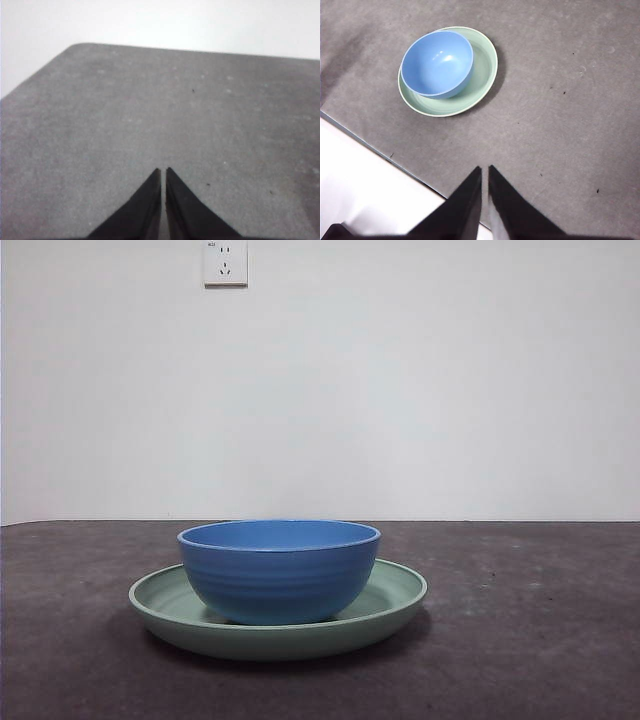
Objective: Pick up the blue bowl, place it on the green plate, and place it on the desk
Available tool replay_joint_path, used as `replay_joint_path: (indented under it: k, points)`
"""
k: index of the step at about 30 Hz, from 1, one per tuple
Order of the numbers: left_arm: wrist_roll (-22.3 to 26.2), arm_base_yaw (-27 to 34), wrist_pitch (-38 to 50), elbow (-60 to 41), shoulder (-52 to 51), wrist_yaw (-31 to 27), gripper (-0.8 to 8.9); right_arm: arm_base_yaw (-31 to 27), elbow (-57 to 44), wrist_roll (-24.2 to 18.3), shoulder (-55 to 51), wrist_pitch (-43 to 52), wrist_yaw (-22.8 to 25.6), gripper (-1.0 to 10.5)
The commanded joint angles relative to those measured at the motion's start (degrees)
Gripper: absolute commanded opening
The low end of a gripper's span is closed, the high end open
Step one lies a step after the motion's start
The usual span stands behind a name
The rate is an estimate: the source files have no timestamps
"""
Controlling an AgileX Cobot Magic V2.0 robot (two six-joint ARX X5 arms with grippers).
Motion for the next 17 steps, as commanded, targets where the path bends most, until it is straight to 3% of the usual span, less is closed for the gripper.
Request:
replay_joint_path:
  k: [1, 17]
  points:
    - [0.00, -0.72, -0.07, -1.31, -0.26, -0.28, 0.19, 0.33, 0.90, -0.50, 0.17, 0.57, -0.02, 0.2]
    - [0.52, -4.35, 0.15, -1.46, -0.26, -1.18, 0.19, 0.33, 0.90, -0.50, 0.17, 0.59, -0.02, 0.2]
